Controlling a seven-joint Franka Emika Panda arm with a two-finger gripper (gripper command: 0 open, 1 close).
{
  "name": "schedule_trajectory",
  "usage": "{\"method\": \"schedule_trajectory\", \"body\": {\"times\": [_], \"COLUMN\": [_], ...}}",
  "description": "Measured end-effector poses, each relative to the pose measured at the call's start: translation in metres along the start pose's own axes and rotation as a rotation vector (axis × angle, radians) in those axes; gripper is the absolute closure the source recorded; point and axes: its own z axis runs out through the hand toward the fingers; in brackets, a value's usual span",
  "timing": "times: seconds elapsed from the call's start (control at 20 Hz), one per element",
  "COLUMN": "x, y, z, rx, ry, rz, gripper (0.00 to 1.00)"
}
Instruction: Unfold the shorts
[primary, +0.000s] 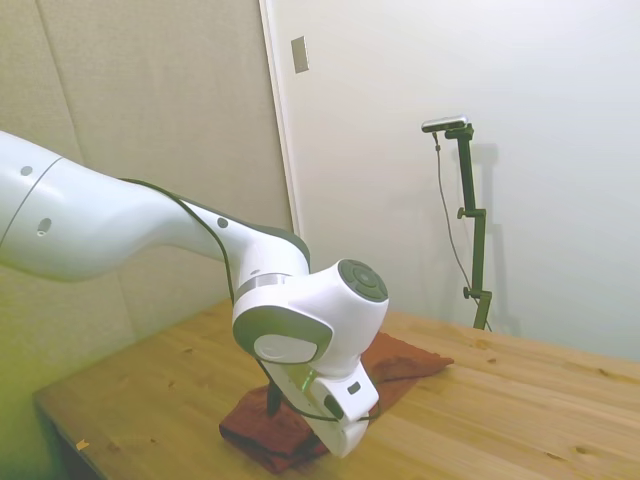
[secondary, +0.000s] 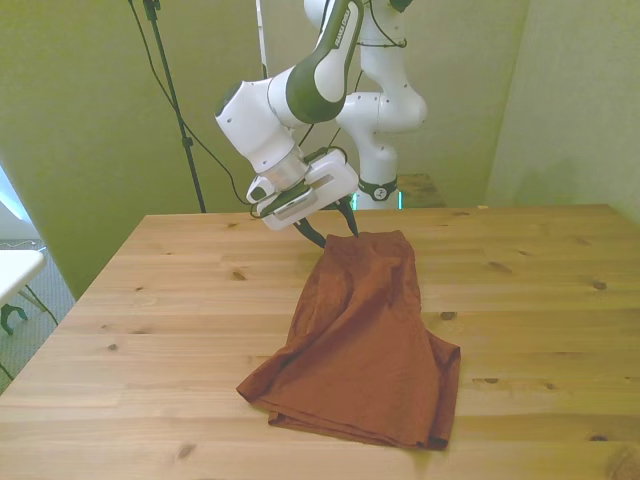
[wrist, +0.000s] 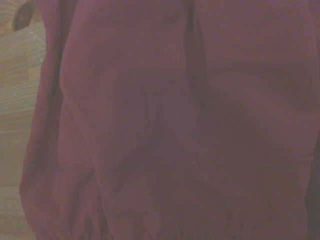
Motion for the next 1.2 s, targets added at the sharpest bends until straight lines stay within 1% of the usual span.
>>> {"method": "schedule_trajectory", "body": {"times": [0.55, 0.8, 1.05, 1.2], "x": [0.004, 0.0, -0.026, -0.046], "y": [-0.011, -0.022, -0.041, -0.056], "z": [0.003, -0.004, -0.016, -0.019], "rx": [-0.008, -0.006, 0.003, 0.003], "ry": [-0.004, -0.006, 0.016, 0.022], "rz": [-0.014, -0.036, -0.095, -0.126], "gripper": [1.0, 1.0, 1.0, 1.0]}}
